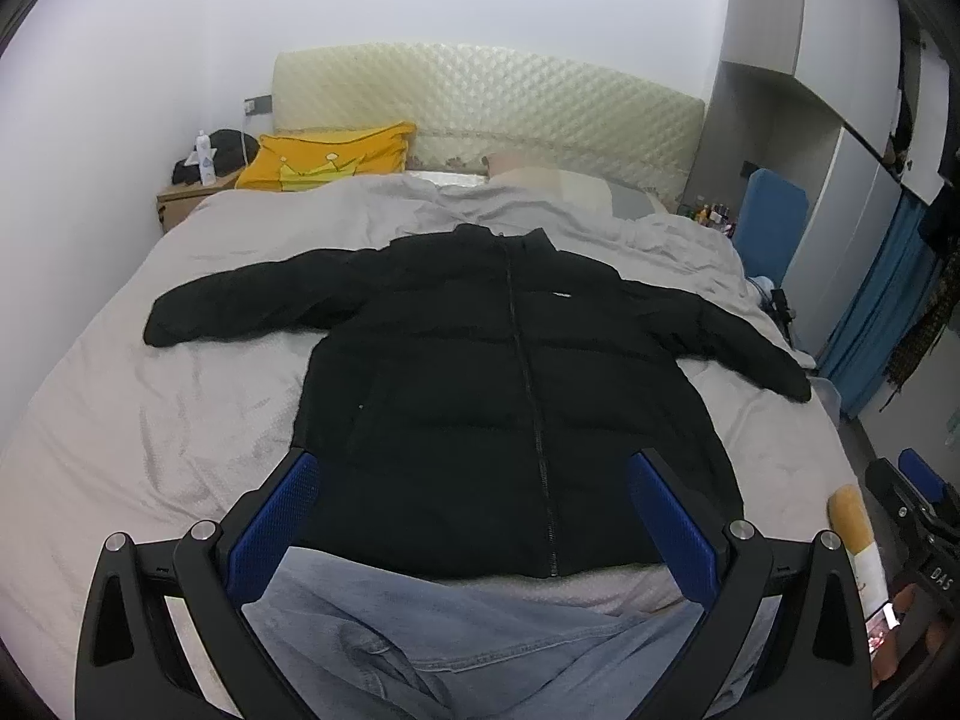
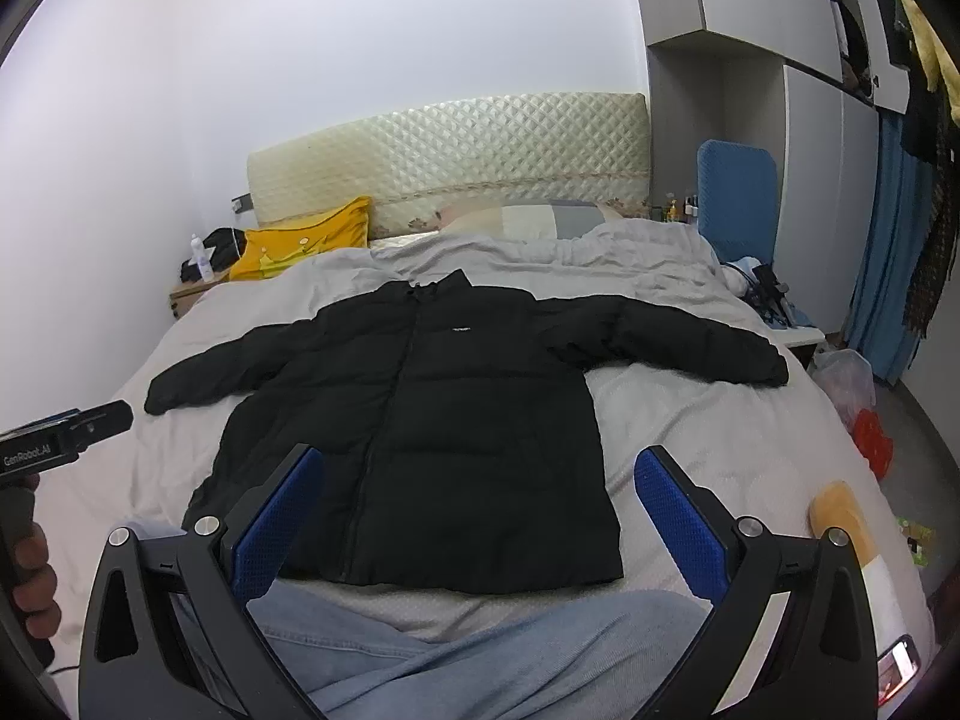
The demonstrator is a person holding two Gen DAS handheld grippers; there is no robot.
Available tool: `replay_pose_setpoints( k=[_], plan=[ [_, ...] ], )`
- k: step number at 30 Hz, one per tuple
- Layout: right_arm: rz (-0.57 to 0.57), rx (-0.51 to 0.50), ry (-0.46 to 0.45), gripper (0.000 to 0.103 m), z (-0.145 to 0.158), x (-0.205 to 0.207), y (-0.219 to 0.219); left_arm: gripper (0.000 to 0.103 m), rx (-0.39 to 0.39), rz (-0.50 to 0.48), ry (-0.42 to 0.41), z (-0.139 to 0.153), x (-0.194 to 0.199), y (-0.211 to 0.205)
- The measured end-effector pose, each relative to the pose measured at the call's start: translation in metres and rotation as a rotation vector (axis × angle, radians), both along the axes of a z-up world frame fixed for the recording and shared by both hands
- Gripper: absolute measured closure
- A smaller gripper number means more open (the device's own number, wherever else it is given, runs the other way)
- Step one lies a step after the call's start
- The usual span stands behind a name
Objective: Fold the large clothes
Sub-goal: 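Move both tools toward the black puffer jacket lying on the bed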
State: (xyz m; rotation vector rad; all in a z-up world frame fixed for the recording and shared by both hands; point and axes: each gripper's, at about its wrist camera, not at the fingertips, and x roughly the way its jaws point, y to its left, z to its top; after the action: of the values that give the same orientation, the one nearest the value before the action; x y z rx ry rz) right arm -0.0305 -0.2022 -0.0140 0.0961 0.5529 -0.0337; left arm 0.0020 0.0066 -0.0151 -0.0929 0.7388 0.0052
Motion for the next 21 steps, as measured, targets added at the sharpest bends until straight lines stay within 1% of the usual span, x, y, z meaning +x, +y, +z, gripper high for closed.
replay_pose_setpoints(
  k=[2, 3, 4, 6, 8, 10, 13, 14, 15, 16, 19, 20, 21],
  plan=[
    [-0.005, -0.004, 0.0, 0.0, -0.003, -0.002, 0.002, 0.0, 0.001, -0.008, -0.005, -0.003, 0.001, 0.0],
    [-0.006, -0.003, 0.0, 0.0, -0.006, -0.002, 0.001, 0.0, 0.02, -0.013, -0.014, -0.004, 0.003, -0.001],
    [0.0, -0.001, -0.001, 0.0, -0.007, -0.001, 0.0, 0.0, 0.018, -0.018, -0.014, -0.007, 0.005, -0.001],
    [0.014, 0.013, -0.006, 0.0, -0.011, 0.0, -0.003, 0.0, 0.025, -0.026, -0.041, -0.011, 0.007, -0.001],
    [0.008, 0.015, -0.012, 0.0, -0.018, 0.003, -0.007, 0.0, 0.041, -0.027, -0.049, -0.015, 0.013, 0.0],
    [0.003, 0.012, -0.019, 0.0, -0.026, 0.008, -0.011, 0.0, 0.02, -0.032, -0.107, -0.018, 0.019, 0.0],
    [-0.002, -0.001, -0.03, 0.0, -0.038, 0.018, -0.016, 0.0, 0.032, -0.03, -0.13, -0.028, 0.035, 0.001],
    [-0.006, -0.007, -0.033, 0.0, -0.042, 0.022, -0.018, 0.0, 0.047, -0.032, -0.102, -0.032, 0.041, 0.001],
    [-0.01, -0.01, -0.031, 0.0, -0.045, 0.027, -0.021, 0.0, 0.039, -0.034, -0.086, -0.038, 0.049, 0.003],
    [-0.01, -0.009, -0.028, 0.0, -0.048, 0.032, -0.024, 0.0, 0.035, -0.036, -0.094, -0.041, 0.054, 0.003],
    [-0.012, -0.014, -0.028, 0.0, -0.051, 0.048, -0.033, 0.0, 0.055, -0.042, -0.086, -0.054, 0.084, 0.006],
    [-0.021, -0.02, -0.031, 0.0, -0.05, 0.052, -0.037, 0.0, 0.074, -0.043, -0.069, -0.059, 0.092, 0.007],
    [-0.025, -0.024, -0.037, 0.0, -0.049, 0.055, -0.039, 0.0, 0.093, -0.042, -0.07, -0.063, 0.104, 0.006]
  ],
)
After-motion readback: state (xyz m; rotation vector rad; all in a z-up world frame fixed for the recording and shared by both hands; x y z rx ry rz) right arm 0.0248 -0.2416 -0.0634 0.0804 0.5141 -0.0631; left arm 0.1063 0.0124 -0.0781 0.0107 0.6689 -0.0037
